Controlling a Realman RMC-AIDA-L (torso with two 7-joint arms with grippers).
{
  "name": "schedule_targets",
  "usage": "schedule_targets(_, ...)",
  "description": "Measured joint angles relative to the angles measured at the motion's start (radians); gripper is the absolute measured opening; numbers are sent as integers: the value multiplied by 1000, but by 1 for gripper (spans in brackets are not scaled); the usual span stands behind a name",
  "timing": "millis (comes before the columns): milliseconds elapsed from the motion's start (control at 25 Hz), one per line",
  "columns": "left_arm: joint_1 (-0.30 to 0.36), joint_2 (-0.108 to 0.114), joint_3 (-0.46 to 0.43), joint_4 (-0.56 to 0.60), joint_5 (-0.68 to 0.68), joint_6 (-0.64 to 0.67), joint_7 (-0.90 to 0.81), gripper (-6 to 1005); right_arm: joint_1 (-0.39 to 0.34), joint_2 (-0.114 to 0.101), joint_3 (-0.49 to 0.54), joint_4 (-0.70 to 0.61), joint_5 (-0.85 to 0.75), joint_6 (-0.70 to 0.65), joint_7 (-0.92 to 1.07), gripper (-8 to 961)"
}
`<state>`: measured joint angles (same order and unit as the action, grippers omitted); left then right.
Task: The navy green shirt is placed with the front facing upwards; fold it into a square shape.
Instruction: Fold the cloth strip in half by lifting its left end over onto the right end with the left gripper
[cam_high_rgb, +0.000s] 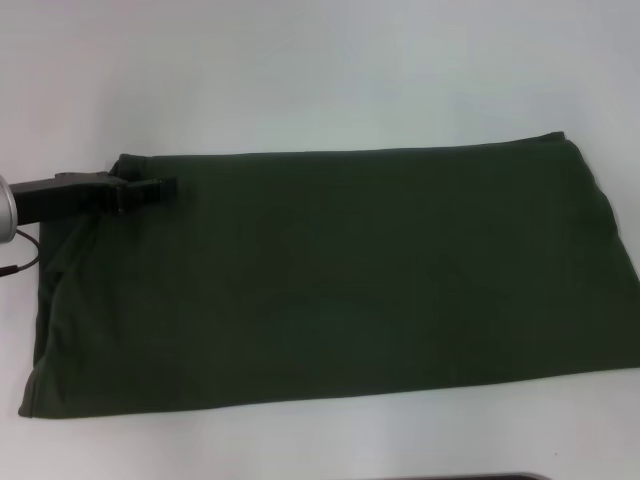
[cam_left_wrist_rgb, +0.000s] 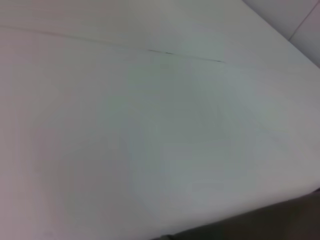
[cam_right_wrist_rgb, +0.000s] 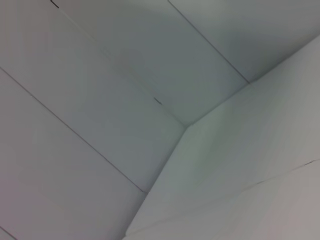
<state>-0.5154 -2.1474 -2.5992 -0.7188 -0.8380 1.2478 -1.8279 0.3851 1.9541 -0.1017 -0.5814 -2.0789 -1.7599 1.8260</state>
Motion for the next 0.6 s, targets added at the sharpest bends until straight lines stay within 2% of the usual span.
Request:
schedule_targets(240, 8, 0, -13, -33, -21, 74, -1, 646, 0, 0, 1, 0, 0, -1, -3, 931)
schedule_targets(400, 39, 2, -25, -89, -83, 171, -1, 644, 0, 3, 1, 1, 0, -1, -18, 931)
schedule_targets(600, 90, 15, -26, -155, -144, 261, -14, 641, -6, 13, 3, 2, 0, 9, -42, 931)
